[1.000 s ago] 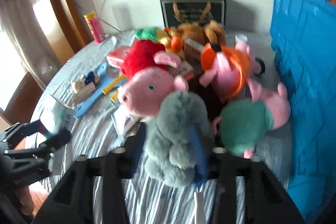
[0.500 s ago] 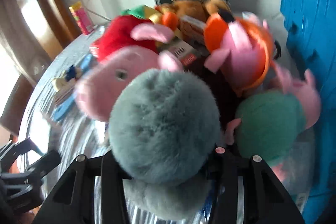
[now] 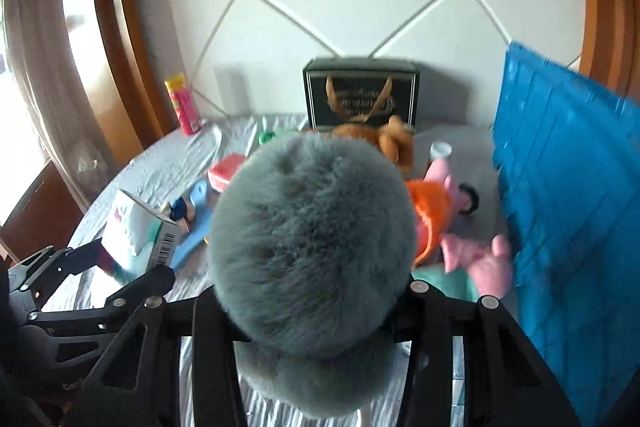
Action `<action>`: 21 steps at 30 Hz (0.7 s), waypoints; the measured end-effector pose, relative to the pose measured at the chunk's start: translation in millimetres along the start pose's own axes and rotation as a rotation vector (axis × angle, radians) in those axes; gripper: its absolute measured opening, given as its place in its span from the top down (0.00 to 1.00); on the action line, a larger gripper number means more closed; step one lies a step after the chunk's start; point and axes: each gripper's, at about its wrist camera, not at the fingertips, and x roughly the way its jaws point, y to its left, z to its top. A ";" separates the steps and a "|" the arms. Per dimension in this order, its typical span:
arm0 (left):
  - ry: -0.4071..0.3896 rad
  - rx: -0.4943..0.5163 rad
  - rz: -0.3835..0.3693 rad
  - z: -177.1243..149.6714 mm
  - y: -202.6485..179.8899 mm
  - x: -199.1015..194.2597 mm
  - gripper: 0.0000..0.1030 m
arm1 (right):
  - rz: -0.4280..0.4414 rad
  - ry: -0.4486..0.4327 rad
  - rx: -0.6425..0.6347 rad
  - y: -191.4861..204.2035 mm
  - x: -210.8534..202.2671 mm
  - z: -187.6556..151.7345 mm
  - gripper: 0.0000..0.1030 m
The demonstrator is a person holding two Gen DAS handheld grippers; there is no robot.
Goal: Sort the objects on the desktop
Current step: 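Lift the medicine box and grey plush and carry both toward the blue bin, then move both tools over the blue bin holding the box and plush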
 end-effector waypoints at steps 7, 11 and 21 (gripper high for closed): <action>-0.068 0.025 -0.019 12.9 -9.0 -34.2 0.26 | -0.026 -0.079 -0.033 12.9 -53.7 18.3 0.58; -0.097 0.040 -0.030 18.3 -15.2 -51.0 0.26 | -0.044 -0.102 -0.060 20.5 -78.4 24.0 0.58; -0.161 0.077 -0.079 35.6 -49.4 -83.5 0.26 | -0.113 -0.148 -0.053 7.1 -128.4 40.4 0.58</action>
